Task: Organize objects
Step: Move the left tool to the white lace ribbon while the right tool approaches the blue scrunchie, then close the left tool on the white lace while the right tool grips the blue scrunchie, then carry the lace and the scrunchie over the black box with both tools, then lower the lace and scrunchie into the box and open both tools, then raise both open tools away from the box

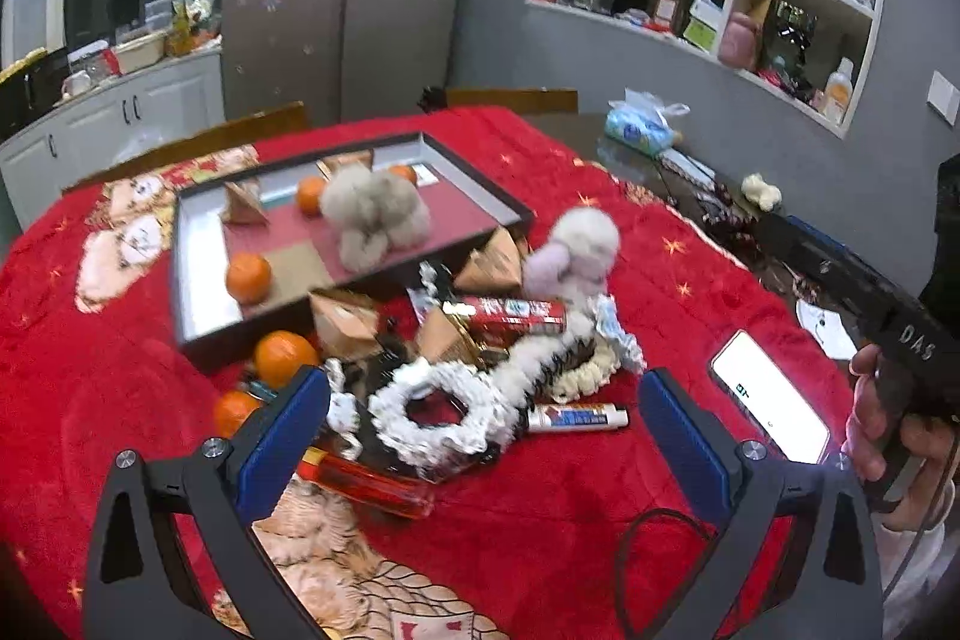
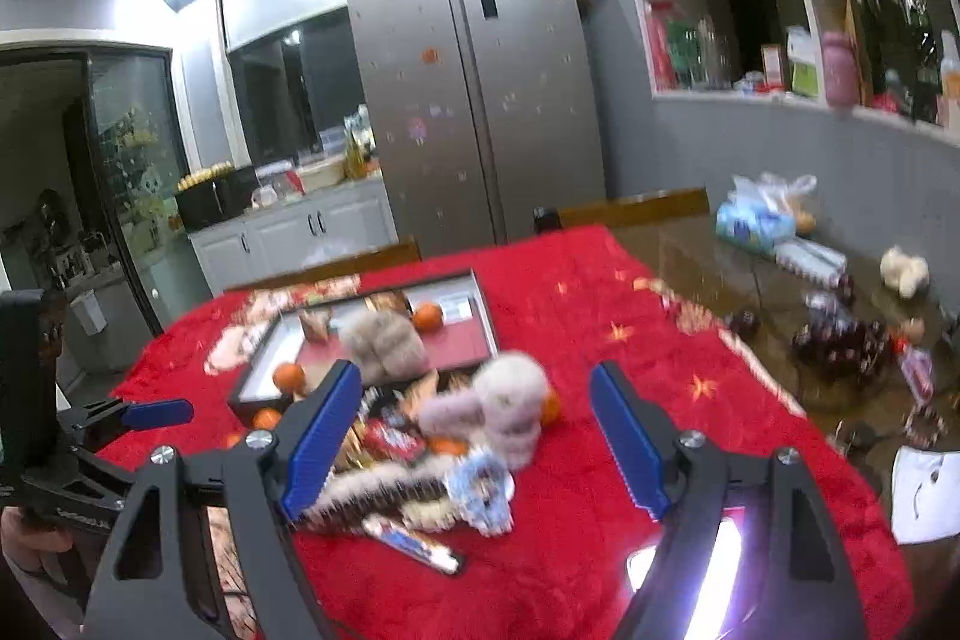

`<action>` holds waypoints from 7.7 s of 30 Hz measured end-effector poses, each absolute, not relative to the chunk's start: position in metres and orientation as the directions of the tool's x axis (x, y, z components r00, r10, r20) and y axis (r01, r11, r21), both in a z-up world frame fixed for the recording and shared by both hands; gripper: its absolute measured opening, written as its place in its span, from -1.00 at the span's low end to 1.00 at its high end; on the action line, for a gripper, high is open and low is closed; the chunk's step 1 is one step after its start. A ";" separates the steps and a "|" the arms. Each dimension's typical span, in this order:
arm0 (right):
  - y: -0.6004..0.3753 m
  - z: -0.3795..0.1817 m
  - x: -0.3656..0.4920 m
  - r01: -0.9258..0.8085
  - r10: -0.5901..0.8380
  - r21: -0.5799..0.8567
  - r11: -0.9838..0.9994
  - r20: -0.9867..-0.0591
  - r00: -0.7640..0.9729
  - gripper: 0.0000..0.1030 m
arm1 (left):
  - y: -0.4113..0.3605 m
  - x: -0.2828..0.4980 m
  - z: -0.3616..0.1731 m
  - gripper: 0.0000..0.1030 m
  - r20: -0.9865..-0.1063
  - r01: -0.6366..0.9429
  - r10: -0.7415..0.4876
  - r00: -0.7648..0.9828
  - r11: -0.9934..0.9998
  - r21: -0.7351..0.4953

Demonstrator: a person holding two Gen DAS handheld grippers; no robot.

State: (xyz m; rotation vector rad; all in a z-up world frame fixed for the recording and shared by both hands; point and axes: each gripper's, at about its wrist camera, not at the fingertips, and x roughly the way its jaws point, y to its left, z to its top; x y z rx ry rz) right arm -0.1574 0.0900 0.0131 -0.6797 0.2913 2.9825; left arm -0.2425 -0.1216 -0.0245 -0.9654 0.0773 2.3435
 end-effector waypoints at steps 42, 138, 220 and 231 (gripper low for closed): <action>0.091 -0.090 -0.198 -0.053 -0.175 0.321 -0.945 -0.640 -0.748 -0.76 | -0.122 -0.258 -0.081 -0.75 -0.716 -0.543 0.557 -0.420 -0.787 -0.293; -0.059 -0.049 -0.455 0.242 -0.432 0.365 -0.899 -0.649 -0.626 -0.77 | -0.220 -0.488 -0.068 -0.78 -0.714 -0.266 0.378 -0.589 -0.925 -0.271; 0.023 0.102 -0.197 0.206 -0.276 0.221 -0.953 -0.366 -0.889 0.47 | -0.193 -0.235 0.077 0.99 -0.458 -0.303 0.357 -0.814 -0.934 -0.189; 0.023 0.049 -0.200 0.161 -0.265 0.252 -0.954 -0.461 -0.847 0.47 | -0.197 -0.238 0.009 0.99 -0.568 -0.246 0.319 -0.759 -0.948 -0.204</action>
